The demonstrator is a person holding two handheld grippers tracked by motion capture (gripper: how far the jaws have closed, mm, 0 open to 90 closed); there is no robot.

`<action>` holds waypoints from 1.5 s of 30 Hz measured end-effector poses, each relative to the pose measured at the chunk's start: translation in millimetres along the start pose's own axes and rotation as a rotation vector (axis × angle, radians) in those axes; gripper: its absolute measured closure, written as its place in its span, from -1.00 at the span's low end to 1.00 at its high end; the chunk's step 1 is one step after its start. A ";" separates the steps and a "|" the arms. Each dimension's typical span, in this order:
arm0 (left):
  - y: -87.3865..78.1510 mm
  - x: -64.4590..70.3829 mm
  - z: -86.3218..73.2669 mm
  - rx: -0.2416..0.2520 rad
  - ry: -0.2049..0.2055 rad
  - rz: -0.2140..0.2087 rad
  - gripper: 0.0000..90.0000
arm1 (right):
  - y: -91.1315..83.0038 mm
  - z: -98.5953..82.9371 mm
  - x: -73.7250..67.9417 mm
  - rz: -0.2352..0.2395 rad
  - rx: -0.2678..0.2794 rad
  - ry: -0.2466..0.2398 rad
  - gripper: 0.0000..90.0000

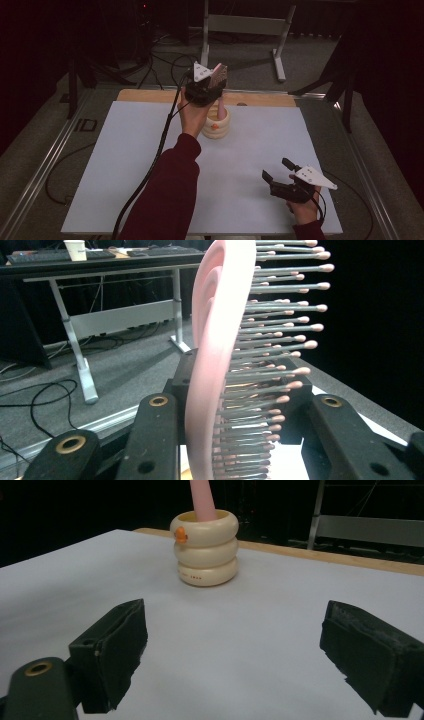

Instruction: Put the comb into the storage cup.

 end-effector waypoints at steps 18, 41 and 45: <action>11.9 -1.5 -16.2 -0.027 -0.023 -0.005 0.41 | 0.3 0.5 1.2 0.001 0.005 0.015 -0.74; 21.1 -2.8 -26.6 -0.048 -0.036 0.005 0.42 | 0.6 -0.3 2.0 0.001 -0.005 0.016 -0.74; 22.8 -1.9 -29.2 -0.042 -0.040 0.011 0.41 | -0.1 0.0 2.3 0.003 -0.003 0.017 -0.74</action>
Point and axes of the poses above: each handheld gripper's, and its own axes: y roughly forward along the jaws, z roughly out of its top, x roughly to its right, the point moved 1 cm from there along y, roughly forward along the jaws, and after that the axes turned 4 degrees about -y, right-handed, at the moved point
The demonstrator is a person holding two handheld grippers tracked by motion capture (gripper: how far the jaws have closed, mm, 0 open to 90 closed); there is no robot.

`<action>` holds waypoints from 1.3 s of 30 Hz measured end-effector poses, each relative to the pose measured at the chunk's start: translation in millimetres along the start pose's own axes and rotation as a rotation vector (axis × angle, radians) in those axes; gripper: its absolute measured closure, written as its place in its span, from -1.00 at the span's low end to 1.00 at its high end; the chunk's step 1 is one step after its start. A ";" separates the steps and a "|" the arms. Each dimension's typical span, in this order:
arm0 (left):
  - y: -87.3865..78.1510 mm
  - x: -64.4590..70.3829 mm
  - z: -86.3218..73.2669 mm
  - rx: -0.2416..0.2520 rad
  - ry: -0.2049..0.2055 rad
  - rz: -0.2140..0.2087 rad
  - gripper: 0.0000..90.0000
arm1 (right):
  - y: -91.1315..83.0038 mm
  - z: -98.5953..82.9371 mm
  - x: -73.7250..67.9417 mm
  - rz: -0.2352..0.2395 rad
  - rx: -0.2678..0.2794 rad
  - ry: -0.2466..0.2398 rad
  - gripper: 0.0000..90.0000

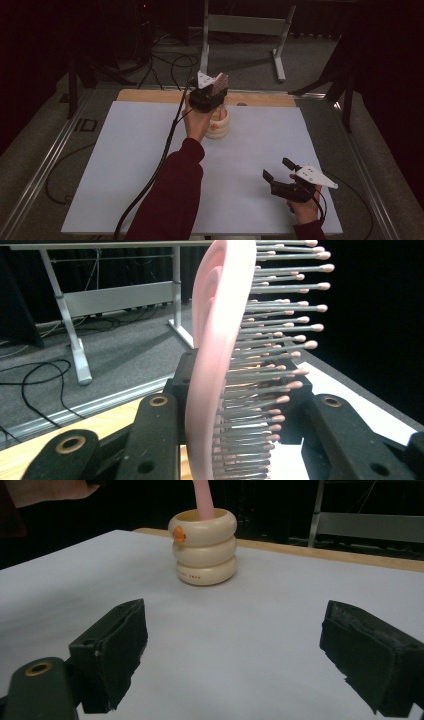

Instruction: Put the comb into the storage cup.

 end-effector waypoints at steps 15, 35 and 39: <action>5.0 -6.0 -13.3 -0.017 -0.025 0.020 0.41 | 0.4 -0.1 -0.1 0.000 0.001 -0.004 -0.74; 11.3 -1.7 -21.0 -0.023 -0.035 0.029 0.41 | 0.0 -0.5 0.5 0.001 0.003 0.002 -0.74; 12.8 -1.6 -22.1 -0.025 -0.041 0.029 0.41 | 0.0 -0.8 1.5 -0.002 0.002 0.003 -0.74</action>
Point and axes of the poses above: each handheld gripper's, and its own axes: y roughly forward along the jaws, z roughly out of its top, x roughly to its right, the point moved 1 cm from there along y, roughly forward along the jaws, and after that the axes turned 4 degrees about -y, right-handed, at the moved point
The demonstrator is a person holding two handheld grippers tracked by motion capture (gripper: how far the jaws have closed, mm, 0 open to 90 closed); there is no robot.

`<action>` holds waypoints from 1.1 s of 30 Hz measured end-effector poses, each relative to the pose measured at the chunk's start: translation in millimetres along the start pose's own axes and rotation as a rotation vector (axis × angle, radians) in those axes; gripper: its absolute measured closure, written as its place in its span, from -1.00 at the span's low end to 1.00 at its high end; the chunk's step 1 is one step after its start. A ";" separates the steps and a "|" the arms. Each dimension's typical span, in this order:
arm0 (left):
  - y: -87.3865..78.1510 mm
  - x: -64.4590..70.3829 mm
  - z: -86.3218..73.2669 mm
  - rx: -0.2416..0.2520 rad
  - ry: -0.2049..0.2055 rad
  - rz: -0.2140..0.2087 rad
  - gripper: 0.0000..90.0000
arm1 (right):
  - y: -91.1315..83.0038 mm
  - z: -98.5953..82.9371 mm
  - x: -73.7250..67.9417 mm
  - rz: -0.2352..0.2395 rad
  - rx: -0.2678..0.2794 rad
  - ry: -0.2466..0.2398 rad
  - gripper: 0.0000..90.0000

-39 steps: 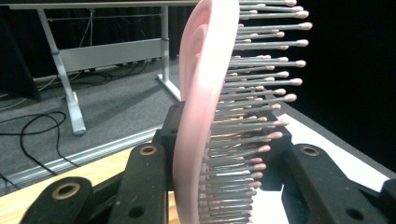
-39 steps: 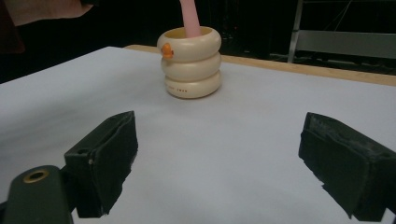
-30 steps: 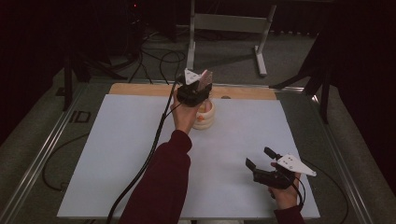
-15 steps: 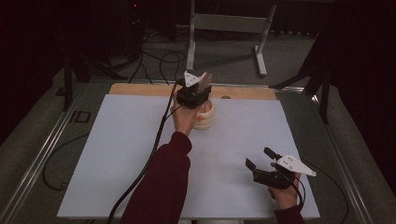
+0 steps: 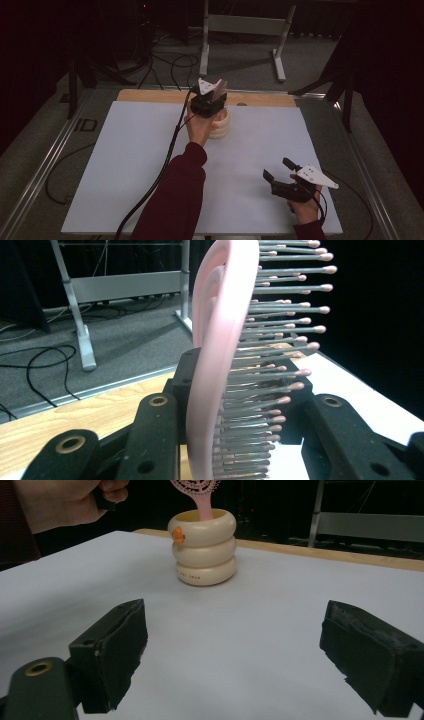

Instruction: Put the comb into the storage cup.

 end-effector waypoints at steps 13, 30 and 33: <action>2.1 -2.8 -3.3 -0.005 -0.031 -0.003 0.41 | 0.7 -0.3 -0.3 0.002 -0.001 -0.002 -0.74; 6.2 -3.4 -11.2 -0.014 -0.053 0.000 0.41 | -0.1 0.5 -0.9 0.002 0.001 0.000 -0.74; 7.3 -3.2 -12.7 -0.017 -0.053 -0.001 0.41 | -0.2 0.5 -0.7 0.000 0.001 0.003 -0.74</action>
Point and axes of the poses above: each handheld gripper's, and its own axes: y roughly forward along the jaws, z roughly out of its top, x roughly to its right, the point moved 1 cm from there along y, roughly forward along the jaws, and after that the axes turned 4 degrees about -y, right-handed, at the moved point
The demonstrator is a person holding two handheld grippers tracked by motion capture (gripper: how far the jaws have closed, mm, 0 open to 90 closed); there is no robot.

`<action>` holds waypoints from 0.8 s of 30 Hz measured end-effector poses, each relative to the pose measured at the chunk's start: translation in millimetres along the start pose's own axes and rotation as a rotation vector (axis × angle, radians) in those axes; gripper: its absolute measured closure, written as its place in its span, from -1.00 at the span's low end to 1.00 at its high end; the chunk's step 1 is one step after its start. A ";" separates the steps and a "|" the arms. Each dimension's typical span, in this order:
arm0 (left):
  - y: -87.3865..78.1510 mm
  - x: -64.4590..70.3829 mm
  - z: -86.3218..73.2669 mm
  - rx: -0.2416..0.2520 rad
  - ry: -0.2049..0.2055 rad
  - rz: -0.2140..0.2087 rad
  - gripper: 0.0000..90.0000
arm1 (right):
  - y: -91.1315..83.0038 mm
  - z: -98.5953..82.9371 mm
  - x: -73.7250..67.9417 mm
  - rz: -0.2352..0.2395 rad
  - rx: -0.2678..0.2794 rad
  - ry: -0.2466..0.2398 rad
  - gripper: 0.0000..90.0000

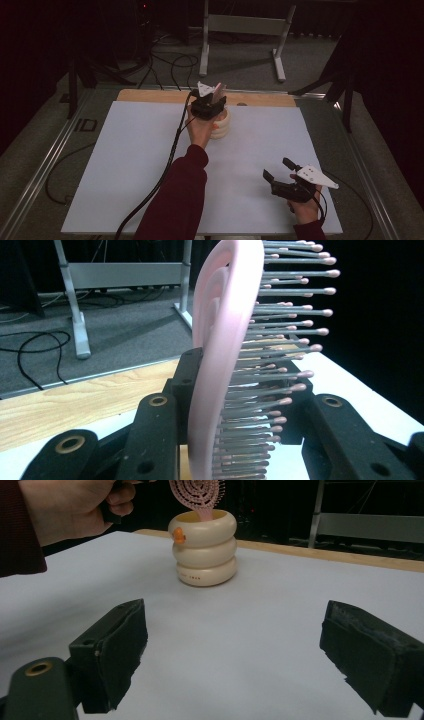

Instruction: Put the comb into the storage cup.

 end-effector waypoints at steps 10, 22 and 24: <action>-0.9 -6.8 -5.7 0.012 -0.037 -0.003 0.40 | 0.0 -0.1 -0.1 0.001 0.001 -0.004 -0.74; -2.4 -9.9 -4.6 -0.017 0.005 0.034 0.33 | 0.7 -0.4 -0.8 0.004 -0.001 -0.007 -0.74; -2.4 -10.8 -4.4 -0.024 0.016 0.042 0.29 | 0.8 -0.6 -0.6 0.003 -0.002 -0.010 -0.74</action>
Point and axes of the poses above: each handheld gripper's, and its own axes: y roughly forward along the jaws, z roughly out of its top, x roughly to its right, the point moved 1 cm from there along y, roughly forward along the jaws, and after that the axes turned 4 degrees about -y, right-handed, at the moved point
